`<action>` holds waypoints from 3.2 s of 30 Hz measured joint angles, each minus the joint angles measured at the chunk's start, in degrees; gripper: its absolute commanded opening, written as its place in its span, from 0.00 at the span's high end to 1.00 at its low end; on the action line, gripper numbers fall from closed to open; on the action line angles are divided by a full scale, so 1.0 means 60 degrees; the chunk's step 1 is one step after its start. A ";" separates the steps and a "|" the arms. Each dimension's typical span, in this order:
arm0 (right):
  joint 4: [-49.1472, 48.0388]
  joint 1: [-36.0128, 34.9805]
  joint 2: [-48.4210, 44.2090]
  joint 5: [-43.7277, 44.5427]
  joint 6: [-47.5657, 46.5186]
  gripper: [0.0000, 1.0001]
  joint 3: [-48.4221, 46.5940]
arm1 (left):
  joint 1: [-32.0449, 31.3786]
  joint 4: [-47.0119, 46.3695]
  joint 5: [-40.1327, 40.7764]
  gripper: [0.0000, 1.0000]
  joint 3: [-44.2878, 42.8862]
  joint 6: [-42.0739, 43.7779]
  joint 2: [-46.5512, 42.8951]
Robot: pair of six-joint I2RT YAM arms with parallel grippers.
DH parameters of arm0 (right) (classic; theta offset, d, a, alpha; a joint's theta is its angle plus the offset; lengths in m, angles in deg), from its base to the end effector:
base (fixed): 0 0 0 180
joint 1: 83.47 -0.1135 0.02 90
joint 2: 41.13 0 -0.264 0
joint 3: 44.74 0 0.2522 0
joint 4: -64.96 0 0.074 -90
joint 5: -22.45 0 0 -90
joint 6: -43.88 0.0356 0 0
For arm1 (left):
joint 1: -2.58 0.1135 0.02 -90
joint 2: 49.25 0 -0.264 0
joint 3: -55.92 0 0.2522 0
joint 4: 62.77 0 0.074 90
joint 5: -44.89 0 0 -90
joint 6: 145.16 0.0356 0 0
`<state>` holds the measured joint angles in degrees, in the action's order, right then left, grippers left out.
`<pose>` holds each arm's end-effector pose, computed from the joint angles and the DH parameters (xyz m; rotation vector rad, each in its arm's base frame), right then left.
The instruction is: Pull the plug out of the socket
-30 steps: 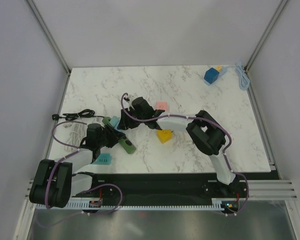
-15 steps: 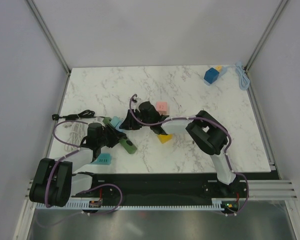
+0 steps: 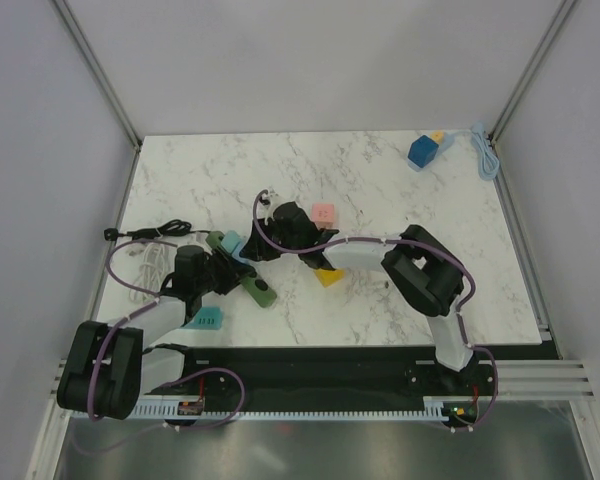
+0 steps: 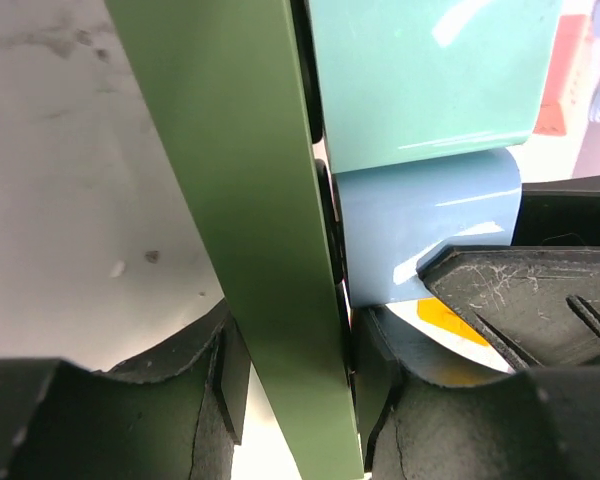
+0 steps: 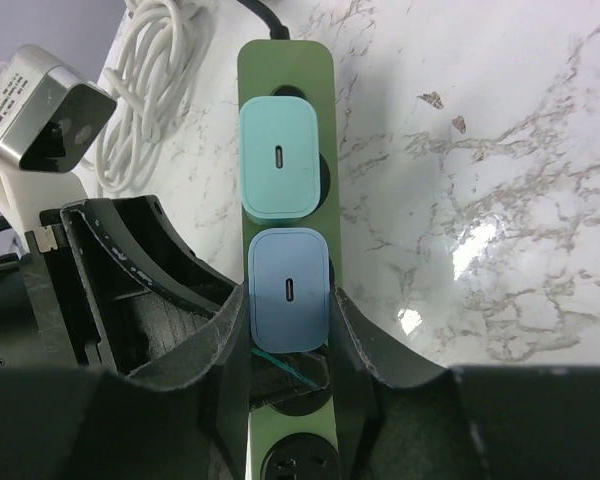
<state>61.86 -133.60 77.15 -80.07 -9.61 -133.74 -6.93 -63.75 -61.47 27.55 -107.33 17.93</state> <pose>0.2907 0.3600 0.1747 -0.4137 2.1856 1.1252 0.1952 -0.0429 0.1324 -0.7008 2.2494 -0.8799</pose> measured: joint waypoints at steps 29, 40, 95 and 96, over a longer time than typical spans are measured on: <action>0.0098 0.1450 -0.1151 0.0423 0.0481 1.00 0.1115 | 0.0011 0.0415 -0.0262 0.98 0.0036 0.0025 -0.0011; 0.1086 0.1756 -0.2492 0.1534 -0.0936 0.96 0.1829 | 0.0025 0.0280 -0.0299 0.98 0.0033 0.0025 0.0095; 0.1166 0.0211 0.0532 0.0029 -0.0277 0.16 -0.1206 | 0.0033 0.0430 -0.0324 0.98 0.0171 0.0033 -0.0306; 0.1162 0.0164 0.0634 0.0007 -0.0229 0.16 -0.1297 | 0.0033 0.0430 -0.0324 0.98 0.0178 0.0033 -0.0317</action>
<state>68.83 -132.62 80.96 -80.02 -10.98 -141.52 -6.74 -61.17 -63.41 28.62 -107.13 16.02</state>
